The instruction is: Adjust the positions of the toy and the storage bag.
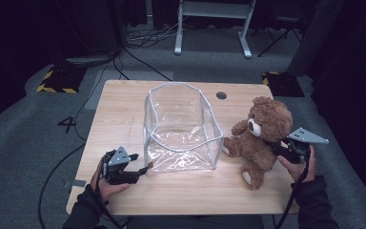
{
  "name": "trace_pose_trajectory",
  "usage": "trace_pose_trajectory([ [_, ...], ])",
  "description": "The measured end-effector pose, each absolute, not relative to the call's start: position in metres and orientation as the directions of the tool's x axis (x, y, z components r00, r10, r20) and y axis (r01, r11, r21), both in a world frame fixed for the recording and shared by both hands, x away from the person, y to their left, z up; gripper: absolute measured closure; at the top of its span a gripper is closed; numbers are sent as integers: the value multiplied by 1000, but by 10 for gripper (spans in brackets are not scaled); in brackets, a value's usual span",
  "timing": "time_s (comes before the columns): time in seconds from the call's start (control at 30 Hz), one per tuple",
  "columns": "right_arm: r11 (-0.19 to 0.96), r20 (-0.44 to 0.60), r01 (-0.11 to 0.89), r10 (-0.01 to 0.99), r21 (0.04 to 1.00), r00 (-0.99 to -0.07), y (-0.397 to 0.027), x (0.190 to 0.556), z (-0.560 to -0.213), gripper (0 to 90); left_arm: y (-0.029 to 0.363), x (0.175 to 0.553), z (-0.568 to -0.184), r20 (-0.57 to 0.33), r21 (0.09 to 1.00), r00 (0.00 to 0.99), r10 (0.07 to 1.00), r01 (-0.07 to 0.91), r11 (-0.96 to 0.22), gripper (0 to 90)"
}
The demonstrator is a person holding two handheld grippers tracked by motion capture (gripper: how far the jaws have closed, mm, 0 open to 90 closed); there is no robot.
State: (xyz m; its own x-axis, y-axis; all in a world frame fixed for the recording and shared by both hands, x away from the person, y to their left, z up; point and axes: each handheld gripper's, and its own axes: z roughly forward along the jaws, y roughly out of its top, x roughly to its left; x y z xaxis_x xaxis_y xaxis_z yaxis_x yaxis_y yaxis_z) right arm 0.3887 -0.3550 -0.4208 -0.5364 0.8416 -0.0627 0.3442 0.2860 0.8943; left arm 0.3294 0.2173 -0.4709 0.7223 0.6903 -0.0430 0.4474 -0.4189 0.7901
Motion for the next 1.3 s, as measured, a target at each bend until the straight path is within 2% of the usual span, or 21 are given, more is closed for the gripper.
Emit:
trace_pose_trajectory([
  [0.1,285,-62,344,842,895,-537,-355,389,-421,612,228,328,-471,-23,791,680,733,461,-402,306],
  [0.13,289,-66,342,841,894,-537,-355,389,-421,612,241,331,-471,-45,809,621,782,482,-336,301],
  [0.17,289,-66,342,841,894,-537,-355,389,-421,612,241,331,-471,-45,809,621,782,482,-336,296],
  [0.2,290,-68,340,840,894,-538,-354,389,-421,613,249,340,-472,-70,820,560,826,504,-272,290],
  [0.27,289,-69,340,841,895,-536,-354,389,-421,613,253,351,-472,-70,816,524,849,519,-253,268],
  [0.4,287,-66,340,841,895,-536,-354,389,-421,613,253,370,-474,-69,813,489,869,533,-236,256],
  [0.43,285,-63,342,842,895,-536,-354,389,-421,612,251,382,-474,-95,817,478,873,539,-206,256],
  [0.57,285,-61,342,839,896,-540,-354,390,-421,612,246,406,-473,-91,820,450,889,540,-190,260],
  [0.63,287,-63,341,839,895,-541,-354,390,-420,611,243,418,-475,-117,822,426,897,548,-153,264],
  [0.77,288,-64,337,836,896,-544,-354,389,-421,610,235,434,-477,-117,812,427,897,561,-162,267],
  [0.83,291,-66,334,834,897,-548,-354,389,-421,609,224,444,-479,-82,815,434,897,547,-190,273],
  [1.0,294,-70,331,832,897,-550,-354,388,-421,608,215,456,-477,-119,807,446,887,564,-176,274],
  [1.1,295,-70,331,831,896,-552,-355,388,-421,609,200,462,-478,-84,788,486,870,567,-240,274],
  [1.3,290,-67,330,833,898,-549,-355,388,-421,609,189,470,-477,-110,785,493,863,576,-229,283],
])
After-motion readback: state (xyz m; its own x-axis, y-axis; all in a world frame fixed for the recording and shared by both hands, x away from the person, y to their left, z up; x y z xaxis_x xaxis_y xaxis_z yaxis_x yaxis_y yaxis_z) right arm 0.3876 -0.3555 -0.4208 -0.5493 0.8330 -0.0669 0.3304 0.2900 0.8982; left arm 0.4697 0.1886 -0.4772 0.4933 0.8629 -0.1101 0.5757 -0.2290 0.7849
